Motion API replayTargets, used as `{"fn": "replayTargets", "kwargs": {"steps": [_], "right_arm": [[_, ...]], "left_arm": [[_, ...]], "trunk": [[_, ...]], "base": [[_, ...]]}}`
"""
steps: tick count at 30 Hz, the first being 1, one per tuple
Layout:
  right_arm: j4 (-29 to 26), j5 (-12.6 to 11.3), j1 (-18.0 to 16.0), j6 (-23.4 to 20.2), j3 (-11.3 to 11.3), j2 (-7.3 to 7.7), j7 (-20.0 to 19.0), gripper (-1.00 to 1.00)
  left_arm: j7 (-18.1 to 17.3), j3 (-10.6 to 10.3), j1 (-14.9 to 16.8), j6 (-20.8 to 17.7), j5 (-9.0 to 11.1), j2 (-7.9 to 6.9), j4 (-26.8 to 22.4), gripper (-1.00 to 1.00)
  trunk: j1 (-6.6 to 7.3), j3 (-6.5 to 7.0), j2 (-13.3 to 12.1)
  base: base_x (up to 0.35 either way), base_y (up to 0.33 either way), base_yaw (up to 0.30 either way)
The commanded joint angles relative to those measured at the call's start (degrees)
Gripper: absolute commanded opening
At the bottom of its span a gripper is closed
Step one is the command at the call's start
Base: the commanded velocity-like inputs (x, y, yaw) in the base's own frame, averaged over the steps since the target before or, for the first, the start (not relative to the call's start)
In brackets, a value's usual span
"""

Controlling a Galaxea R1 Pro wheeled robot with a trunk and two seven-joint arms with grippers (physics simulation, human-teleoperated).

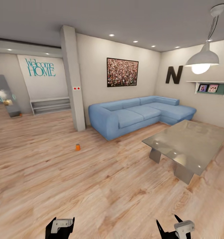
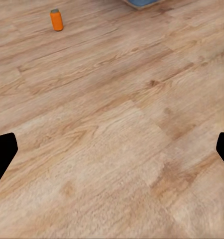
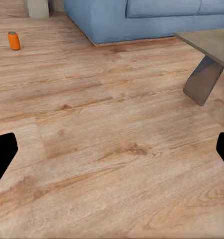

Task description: Put the three can of soda from the living room inside the tash can in the kitchen.

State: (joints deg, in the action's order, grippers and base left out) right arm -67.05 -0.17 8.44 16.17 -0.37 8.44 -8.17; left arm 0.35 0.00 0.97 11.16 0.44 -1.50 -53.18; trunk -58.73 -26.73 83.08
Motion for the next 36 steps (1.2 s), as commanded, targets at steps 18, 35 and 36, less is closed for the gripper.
{"fn": "replayTargets", "kwargs": {"steps": [18,35,36], "right_arm": [[1.32,-0.08,0.00,0.00,0.08,-1.44,-0.14,1.00],[1.48,-0.09,-0.05,0.00,-0.07,-1.43,-0.17,1.00],[1.48,-0.09,-0.06,0.00,-0.09,-1.43,-0.17,1.00]], "left_arm": [[0.00,0.00,0.00,0.00,-0.02,0.00,0.01,1.00],[0.00,0.00,0.00,0.00,0.00,0.00,-0.01,1.00],[0.00,0.00,0.00,0.00,0.00,0.00,-0.02,1.00]], "trunk": [[0.00,-0.65,0.00],[0.00,-1.45,0.00],[0.00,-1.48,0.00]], "base": [[0.000,0.000,-0.120],[0.000,0.000,-0.200],[0.000,0.000,-0.223]]}}
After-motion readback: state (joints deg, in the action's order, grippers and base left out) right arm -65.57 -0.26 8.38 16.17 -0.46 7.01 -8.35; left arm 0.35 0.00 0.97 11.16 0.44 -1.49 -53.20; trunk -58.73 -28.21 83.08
